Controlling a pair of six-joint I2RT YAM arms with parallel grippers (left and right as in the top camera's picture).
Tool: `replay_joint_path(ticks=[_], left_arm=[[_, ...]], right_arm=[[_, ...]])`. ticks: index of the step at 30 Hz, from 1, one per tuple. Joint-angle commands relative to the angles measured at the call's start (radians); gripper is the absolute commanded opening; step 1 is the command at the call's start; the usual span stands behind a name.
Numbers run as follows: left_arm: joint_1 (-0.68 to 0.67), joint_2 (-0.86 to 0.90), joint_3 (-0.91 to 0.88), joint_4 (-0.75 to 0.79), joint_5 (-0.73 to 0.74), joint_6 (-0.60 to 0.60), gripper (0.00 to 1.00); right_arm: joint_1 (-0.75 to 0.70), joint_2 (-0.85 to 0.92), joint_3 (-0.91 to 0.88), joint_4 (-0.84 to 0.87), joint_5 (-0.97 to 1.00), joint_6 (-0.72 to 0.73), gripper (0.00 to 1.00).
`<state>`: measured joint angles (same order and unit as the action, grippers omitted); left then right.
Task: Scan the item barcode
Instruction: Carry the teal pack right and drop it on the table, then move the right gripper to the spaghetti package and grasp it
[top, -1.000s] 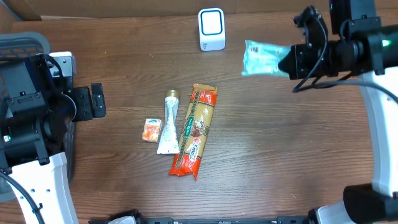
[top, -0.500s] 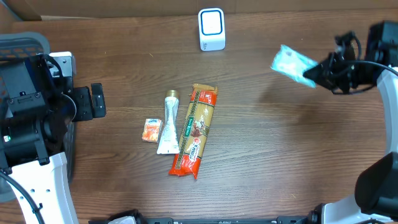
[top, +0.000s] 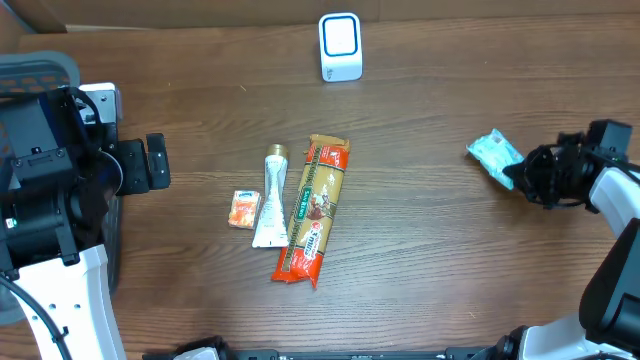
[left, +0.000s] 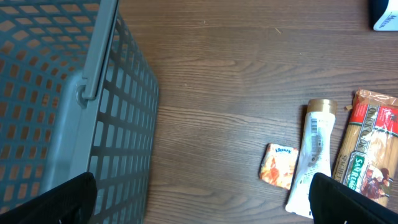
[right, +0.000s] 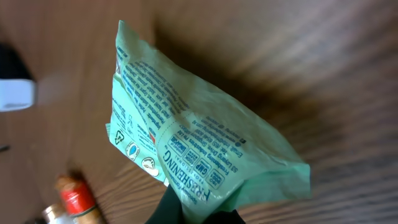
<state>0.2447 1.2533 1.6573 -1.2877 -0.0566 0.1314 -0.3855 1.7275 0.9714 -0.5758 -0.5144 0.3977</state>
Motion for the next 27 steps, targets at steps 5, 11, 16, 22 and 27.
replay_joint_path(ticks=[5,11,16,22,27], left_arm=[[0.004,0.002,0.014,0.002,0.005,0.011,1.0],[0.004,0.002,0.014,0.002,0.005,0.011,1.0],[0.004,0.002,0.014,0.002,0.005,0.011,1.0],[0.003,0.002,0.014,0.002,0.005,0.011,1.0],[0.004,0.002,0.014,0.002,0.005,0.011,1.0]], right_arm=[[0.003,-0.014,-0.015,-0.05,0.101,0.024,0.25],[0.003,-0.017,0.062,-0.2,0.108,-0.006,0.51],[0.018,-0.04,0.253,-0.433,0.15,-0.088,0.52],[0.132,-0.052,0.445,-0.593,0.066,-0.222,0.63],[0.33,-0.018,0.441,-0.523,-0.038,-0.246,0.68]])
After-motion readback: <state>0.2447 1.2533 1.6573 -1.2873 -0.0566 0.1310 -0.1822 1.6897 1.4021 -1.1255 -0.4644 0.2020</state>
